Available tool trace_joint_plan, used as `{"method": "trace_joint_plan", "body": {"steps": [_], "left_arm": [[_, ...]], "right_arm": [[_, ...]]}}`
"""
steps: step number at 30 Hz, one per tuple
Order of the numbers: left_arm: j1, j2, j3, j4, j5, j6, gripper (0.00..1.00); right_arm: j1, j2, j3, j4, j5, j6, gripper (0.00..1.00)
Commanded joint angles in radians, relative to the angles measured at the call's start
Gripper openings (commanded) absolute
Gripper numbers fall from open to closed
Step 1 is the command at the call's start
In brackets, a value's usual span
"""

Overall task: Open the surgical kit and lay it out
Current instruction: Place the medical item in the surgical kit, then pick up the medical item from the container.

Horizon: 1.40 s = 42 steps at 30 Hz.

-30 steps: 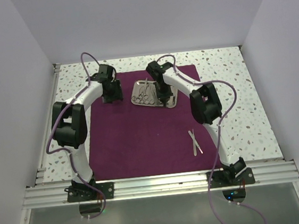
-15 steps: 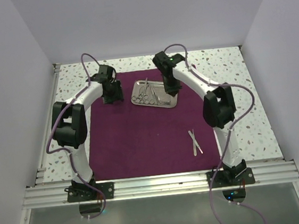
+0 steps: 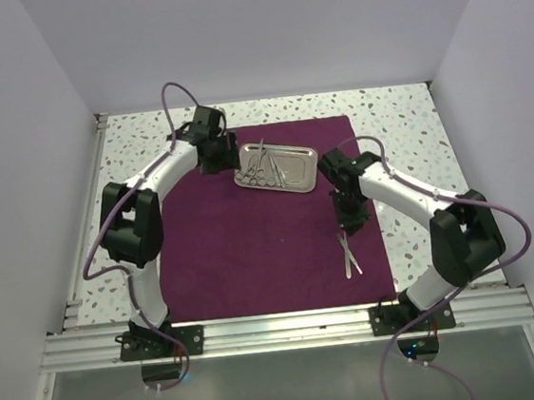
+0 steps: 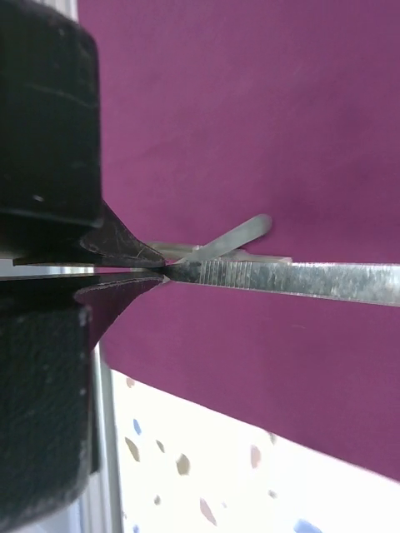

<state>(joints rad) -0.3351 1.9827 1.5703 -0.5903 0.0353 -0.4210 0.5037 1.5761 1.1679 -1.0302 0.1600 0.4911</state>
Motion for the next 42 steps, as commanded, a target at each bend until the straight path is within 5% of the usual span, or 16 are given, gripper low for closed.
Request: {"method": "trace_joint_plan", "body": {"steps": [1, 7, 13, 16, 17, 20, 23, 26, 31, 36, 37, 42], "left_arm": [[-0.068, -0.025, 0.069, -0.016, -0.025, -0.024, 0.7], [-0.107, -0.114, -0.012, 0.006, -0.032, -0.078, 0.99], [-0.116, -0.199, -0.095, 0.07, 0.012, -0.078, 1.0], [-0.114, -0.209, -0.076, 0.089, 0.034, -0.079, 1.0], [-0.116, -0.232, -0.072, 0.105, 0.034, -0.065, 1.0], [-0.117, -0.394, -0.215, 0.364, 0.02, -0.085, 1.0], [-0.09, -0.467, -0.378, 0.552, 0.125, -0.142, 1.0], [-0.039, -0.359, -0.36, 0.548, 0.369, -0.131, 0.99], [-0.055, -0.275, -0.225, 0.353, 0.232, -0.076, 0.9], [-0.055, -0.254, -0.179, 0.27, 0.187, -0.01, 0.85], [-0.055, -0.257, -0.184, 0.259, 0.173, -0.002, 0.84], [-0.055, -0.303, -0.245, 0.259, 0.149, 0.028, 0.84]], "right_arm": [[0.009, -0.033, -0.123, 0.087, -0.126, 0.009, 0.0], [0.007, -0.027, -0.27, 0.182, -0.214, 0.006, 0.0], [0.009, -0.018, -0.274, 0.154, -0.24, -0.016, 0.0], [0.009, -0.047, -0.197, 0.084, -0.206, -0.016, 0.77], [0.009, -0.053, -0.168, 0.065, -0.182, -0.016, 0.89], [0.009, -0.053, -0.038, 0.032, -0.162, -0.034, 0.93], [0.009, -0.002, 0.105, 0.059, -0.166, -0.062, 0.93], [0.007, 0.123, 0.301, 0.056, -0.163, -0.08, 0.93], [0.007, 0.398, 0.704, 0.029, -0.162, -0.108, 0.88], [0.006, 0.764, 1.102, -0.074, -0.126, -0.137, 0.6], [0.004, 0.806, 1.216, -0.105, -0.12, -0.138, 0.48], [-0.022, 0.937, 1.314, -0.096, -0.114, -0.105, 0.22]]}}
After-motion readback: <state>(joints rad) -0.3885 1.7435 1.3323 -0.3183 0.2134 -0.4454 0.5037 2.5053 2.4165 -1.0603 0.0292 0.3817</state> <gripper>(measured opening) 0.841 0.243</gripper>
